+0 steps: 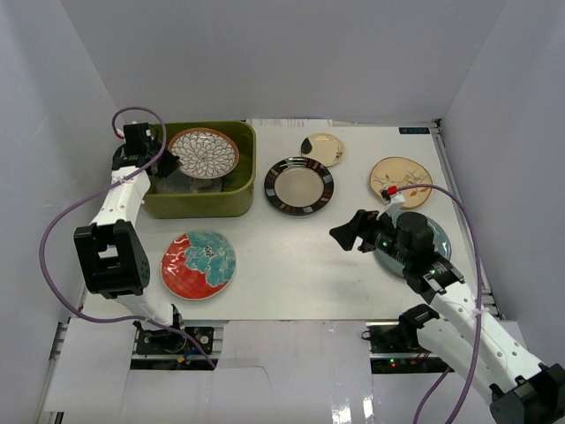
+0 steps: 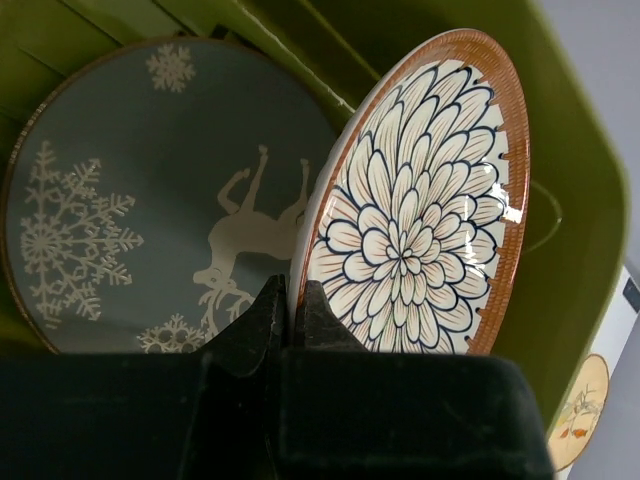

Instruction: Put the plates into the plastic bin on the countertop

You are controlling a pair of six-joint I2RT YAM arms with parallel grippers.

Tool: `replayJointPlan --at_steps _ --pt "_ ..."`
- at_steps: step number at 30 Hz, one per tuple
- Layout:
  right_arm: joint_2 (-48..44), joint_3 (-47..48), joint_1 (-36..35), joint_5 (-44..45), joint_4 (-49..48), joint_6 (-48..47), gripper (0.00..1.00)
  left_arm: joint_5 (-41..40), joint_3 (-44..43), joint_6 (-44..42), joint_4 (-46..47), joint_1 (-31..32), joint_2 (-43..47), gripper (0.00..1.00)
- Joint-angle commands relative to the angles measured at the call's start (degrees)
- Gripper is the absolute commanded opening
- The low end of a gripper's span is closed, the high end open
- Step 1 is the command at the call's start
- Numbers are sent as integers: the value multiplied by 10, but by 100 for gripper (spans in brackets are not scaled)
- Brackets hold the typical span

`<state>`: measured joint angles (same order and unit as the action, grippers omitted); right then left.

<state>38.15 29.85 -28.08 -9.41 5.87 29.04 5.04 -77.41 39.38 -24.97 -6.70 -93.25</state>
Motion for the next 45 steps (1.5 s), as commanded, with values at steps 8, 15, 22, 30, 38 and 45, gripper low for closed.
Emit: replayJointPlan --at_steps 8,15,22,30,38,45 --pt "107 -9 -140 49 -132 32 85 27 6 -8 69 1 -1 0" --pt "216 6 -214 91 -223 68 86 -30 23 -52 53 1 -24 31" --pt "370 58 -263 121 -299 100 86 -36 25 -68 50 1 -14 82" --pt "550 140 -290 117 -406 211 85 -68 17 -79 49 15 102 98" --pt "694 217 -330 120 -437 291 76 -56 70 -99 40 27 224 98" --pt "779 246 -349 104 -476 356 65 148 137 -66 58 58 338 98"
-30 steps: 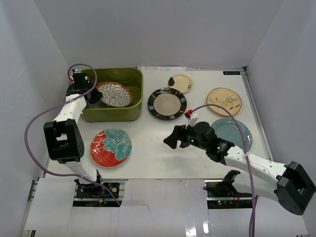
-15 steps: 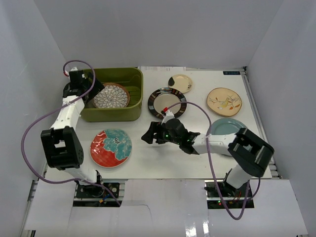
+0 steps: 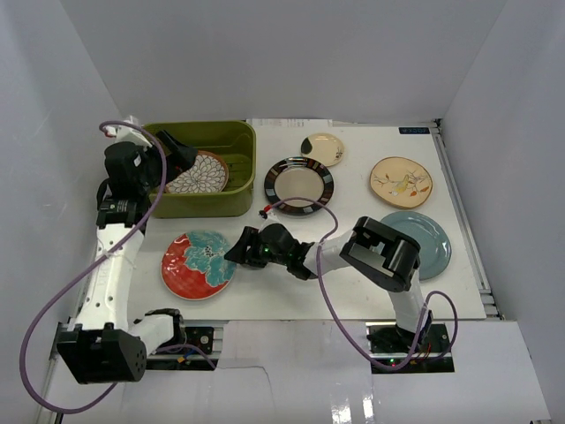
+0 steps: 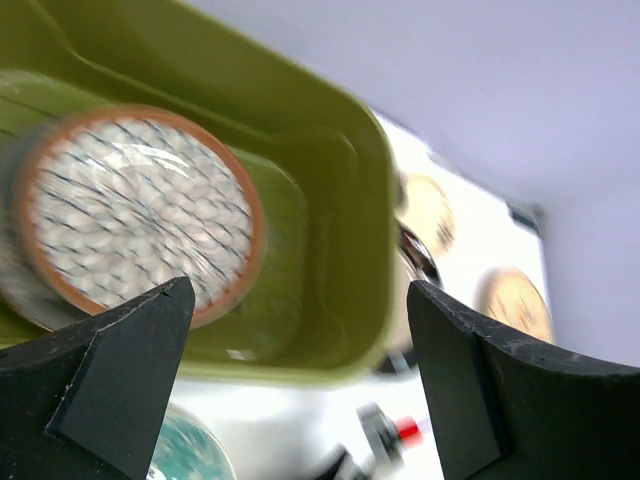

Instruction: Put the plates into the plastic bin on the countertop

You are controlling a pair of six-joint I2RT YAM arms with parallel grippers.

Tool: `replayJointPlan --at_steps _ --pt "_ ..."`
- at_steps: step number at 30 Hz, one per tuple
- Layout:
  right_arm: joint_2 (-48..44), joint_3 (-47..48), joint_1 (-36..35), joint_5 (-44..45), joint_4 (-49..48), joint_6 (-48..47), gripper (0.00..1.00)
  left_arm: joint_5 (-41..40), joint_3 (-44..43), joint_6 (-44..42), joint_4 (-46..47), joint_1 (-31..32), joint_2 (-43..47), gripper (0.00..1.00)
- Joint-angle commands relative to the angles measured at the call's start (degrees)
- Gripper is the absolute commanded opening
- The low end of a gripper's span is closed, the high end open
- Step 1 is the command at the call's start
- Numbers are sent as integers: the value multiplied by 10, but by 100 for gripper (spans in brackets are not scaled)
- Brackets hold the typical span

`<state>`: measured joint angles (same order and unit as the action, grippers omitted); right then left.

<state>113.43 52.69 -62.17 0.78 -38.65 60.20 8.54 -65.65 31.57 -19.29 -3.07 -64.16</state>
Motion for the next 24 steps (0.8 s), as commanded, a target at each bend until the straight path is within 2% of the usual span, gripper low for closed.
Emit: replayJointPlan --at_steps 1,4,7,8,9,10,11,14,17,18,20,21,24 --pt "43 22 -8 -2 -37 50 64 139 26 13 7 34 61 98" --pt "79 46 -10 -23 -54 78 60 197 58 23 27 82 110 98" --pt "101 59 -12 -25 -74 98 48 222 76 27 28 105 147 98" --pt "101 54 -12 -22 -88 103 36 238 76 26 26 106 155 98" --pt "101 49 -12 -19 -94 105 30 242 71 25 21 106 162 98" --pt "91 41 -12 -15 -101 105 15 244 64 20 4 107 171 98" --pt "80 16 -12 -11 -121 103 10 245 55 17 -2 106 174 98" --pt "5 -64 -13 9 -135 84 8 247 9 6 -25 106 182 98" --pt "-120 -122 -12 16 -149 35 8 256 -41 9 -27 106 187 98" --pt "-194 -143 -12 30 -112 14 8 258 -68 9 -26 107 190 98" --pt "-271 -147 -12 48 -53 -46 8 253 -92 14 -25 106 199 98" --pt "-337 -145 -12 72 -29 -66 8 251 -101 15 -24 106 204 98" --pt "-419 -103 3 94 57 -134 8 250 -131 22 -20 107 218 98"
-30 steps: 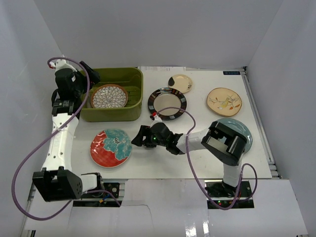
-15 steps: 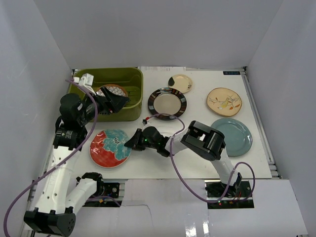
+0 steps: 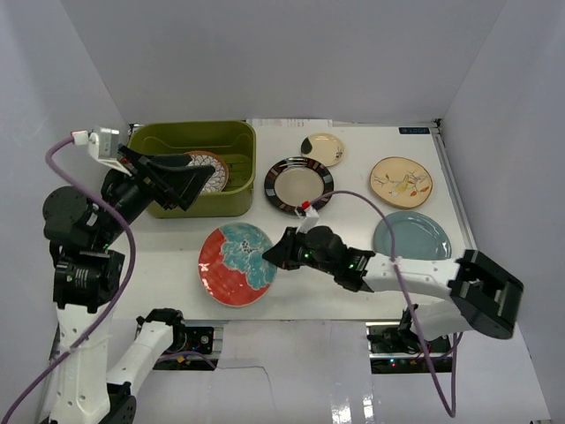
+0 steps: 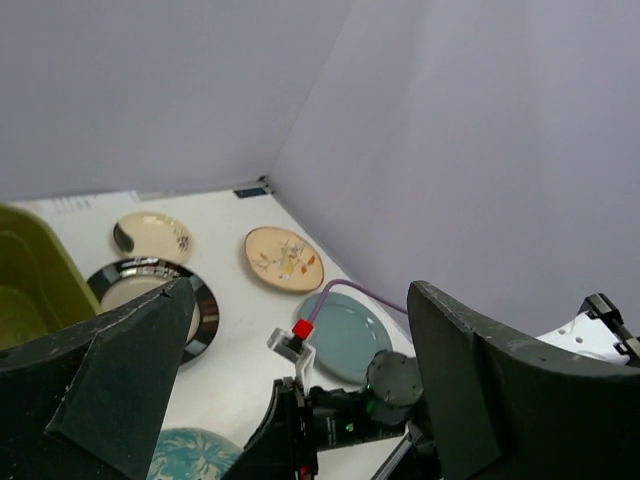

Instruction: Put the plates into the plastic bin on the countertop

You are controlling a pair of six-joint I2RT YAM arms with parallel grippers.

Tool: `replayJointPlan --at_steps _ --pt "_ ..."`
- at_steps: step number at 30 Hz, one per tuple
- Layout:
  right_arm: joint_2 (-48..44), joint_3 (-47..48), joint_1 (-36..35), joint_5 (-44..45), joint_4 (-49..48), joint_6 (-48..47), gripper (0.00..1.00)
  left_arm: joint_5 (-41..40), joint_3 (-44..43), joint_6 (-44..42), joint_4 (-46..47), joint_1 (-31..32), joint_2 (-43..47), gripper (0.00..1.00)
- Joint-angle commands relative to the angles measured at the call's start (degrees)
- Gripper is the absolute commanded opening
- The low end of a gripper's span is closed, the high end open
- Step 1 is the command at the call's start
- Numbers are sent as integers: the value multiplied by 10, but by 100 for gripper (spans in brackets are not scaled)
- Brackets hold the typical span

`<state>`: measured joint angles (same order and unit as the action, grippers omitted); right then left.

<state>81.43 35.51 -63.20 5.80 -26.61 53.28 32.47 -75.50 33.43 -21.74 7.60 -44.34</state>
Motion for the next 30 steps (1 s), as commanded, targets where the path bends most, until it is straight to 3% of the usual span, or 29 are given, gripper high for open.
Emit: replayJointPlan --at_steps 1,6,9,22,25,27,30 --pt "-108 100 22 42 -38 -76 8 15 -44 7 5 1 21 98" --pt "-83 205 84 -7 -16 -107 8 30 -51 7 3 8 28 98" --pt "-14 299 109 -13 -13 -114 8 29 -39 11 3 10 32 98" --pt "423 818 122 25 100 -162 8 -1 -3 -6 -1 40 24 98" --pt "520 960 123 25 163 -165 8 -6 7 -11 0 47 21 98" --pt "546 994 122 20 176 -164 8 -10 11 -13 -1 51 20 98" --pt "542 943 123 29 151 -153 8 -17 20 -14 0 53 21 98"
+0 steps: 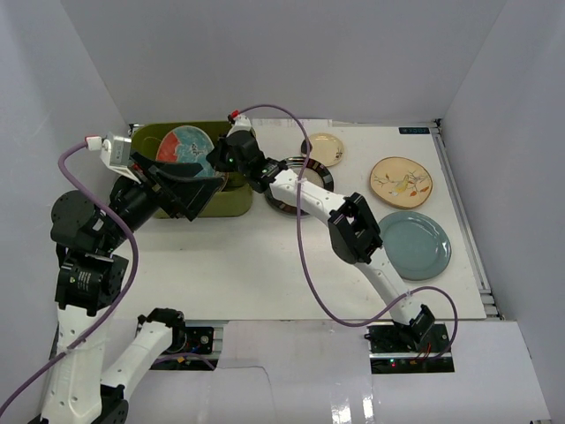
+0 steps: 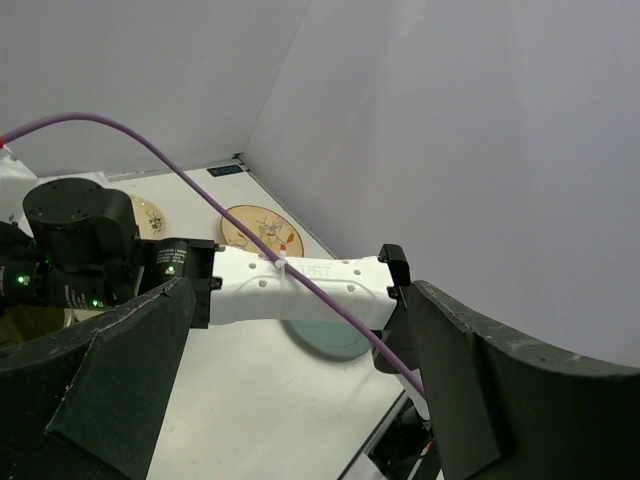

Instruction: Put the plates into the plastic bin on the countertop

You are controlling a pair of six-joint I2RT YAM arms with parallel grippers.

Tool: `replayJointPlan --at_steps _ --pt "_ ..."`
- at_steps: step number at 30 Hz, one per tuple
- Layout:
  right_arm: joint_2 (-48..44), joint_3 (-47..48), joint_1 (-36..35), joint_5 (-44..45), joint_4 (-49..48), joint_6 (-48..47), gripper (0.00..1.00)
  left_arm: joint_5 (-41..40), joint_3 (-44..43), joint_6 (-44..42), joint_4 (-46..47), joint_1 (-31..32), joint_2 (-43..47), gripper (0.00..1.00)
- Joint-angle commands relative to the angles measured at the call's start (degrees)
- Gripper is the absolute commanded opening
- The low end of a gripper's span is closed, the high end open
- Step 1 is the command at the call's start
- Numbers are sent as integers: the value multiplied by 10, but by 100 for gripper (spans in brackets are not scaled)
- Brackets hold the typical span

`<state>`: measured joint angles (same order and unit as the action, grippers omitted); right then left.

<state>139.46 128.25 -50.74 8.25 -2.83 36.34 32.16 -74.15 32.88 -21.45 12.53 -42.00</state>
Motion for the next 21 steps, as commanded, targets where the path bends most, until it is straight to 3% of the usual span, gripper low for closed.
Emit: replayJointPlan --at_steps 1,5,7,8,11,14,16,21 --pt "-41 -10 0 7 -96 18 8 -15 11 -8 -2 4 -2 98" --pt "-28 -9 2 1 -75 23 8 -21 27 2 -1 5 1 98" --pt "-28 -19 1 0 -73 26 16 -27 40 5 -2 5 3 98" --pt "-30 -24 1 1 -72 27 38 -32 46 9 -3 5 3 98" --pt "-44 -38 0 12 -61 17 75 -65 70 10 -19 5 3 98" --pt "-70 -59 -1 25 -57 -1 94 -104 88 7 -37 5 -2 98" --pt "-97 -69 -1 40 -52 -22 98 -131 94 6 -46 5 -7 98" --pt "-194 -137 -1 64 -45 -78 90 -166 108 24 -51 5 -3 98"
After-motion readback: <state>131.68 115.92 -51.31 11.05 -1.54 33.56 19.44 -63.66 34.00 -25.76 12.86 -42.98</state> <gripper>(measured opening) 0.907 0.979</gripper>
